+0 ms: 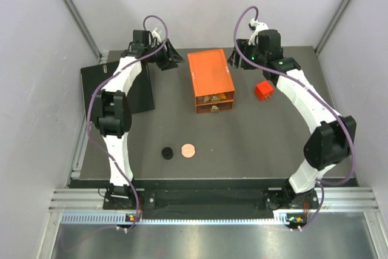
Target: Organize the makeup
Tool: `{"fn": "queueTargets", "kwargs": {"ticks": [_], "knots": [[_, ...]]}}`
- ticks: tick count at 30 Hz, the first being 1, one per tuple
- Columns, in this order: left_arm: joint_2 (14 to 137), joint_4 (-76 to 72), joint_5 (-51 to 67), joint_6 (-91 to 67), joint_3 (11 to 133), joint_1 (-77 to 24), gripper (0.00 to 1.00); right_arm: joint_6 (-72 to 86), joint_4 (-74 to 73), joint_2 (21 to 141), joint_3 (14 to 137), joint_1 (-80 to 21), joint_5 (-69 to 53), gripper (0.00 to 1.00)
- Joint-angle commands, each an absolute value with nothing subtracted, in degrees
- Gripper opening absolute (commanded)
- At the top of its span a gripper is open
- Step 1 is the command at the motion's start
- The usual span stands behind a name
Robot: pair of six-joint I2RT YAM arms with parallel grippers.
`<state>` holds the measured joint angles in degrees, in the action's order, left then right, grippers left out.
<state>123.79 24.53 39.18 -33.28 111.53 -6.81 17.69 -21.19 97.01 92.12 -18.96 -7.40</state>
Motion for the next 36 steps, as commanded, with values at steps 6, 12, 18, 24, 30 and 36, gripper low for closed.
{"fn": "queueTargets", "kwargs": {"ticks": [6,12,18,24,30,36], "knots": [[118.39,30.58,36.58,-30.68,111.45,-9.57,0.64,12.56,-27.16,86.41,82.45,-27.32,-5.54,0.68],[117.78,36.03,33.06,-29.0,113.2,-14.06,0.64,15.03,-26.11,79.29,74.63,-29.35,-6.15,0.68],[117.34,39.98,27.96,-28.39,113.29,-16.43,0.62,16.08,-24.26,74.19,67.86,-30.23,-5.71,0.67],[117.07,42.45,21.28,-27.33,113.38,-17.58,0.59,16.96,-22.59,72.6,63.2,-32.16,-5.8,0.67],[114.45,42.89,17.24,-26.28,112.94,-18.02,0.52,18.89,-20.57,71.63,59.77,-34.71,-4.92,0.66],[111.89,44.56,15.38,-25.05,117.5,-18.1,0.48,20.39,-19.87,70.84,59.06,-36.74,-3.69,0.66]]}}
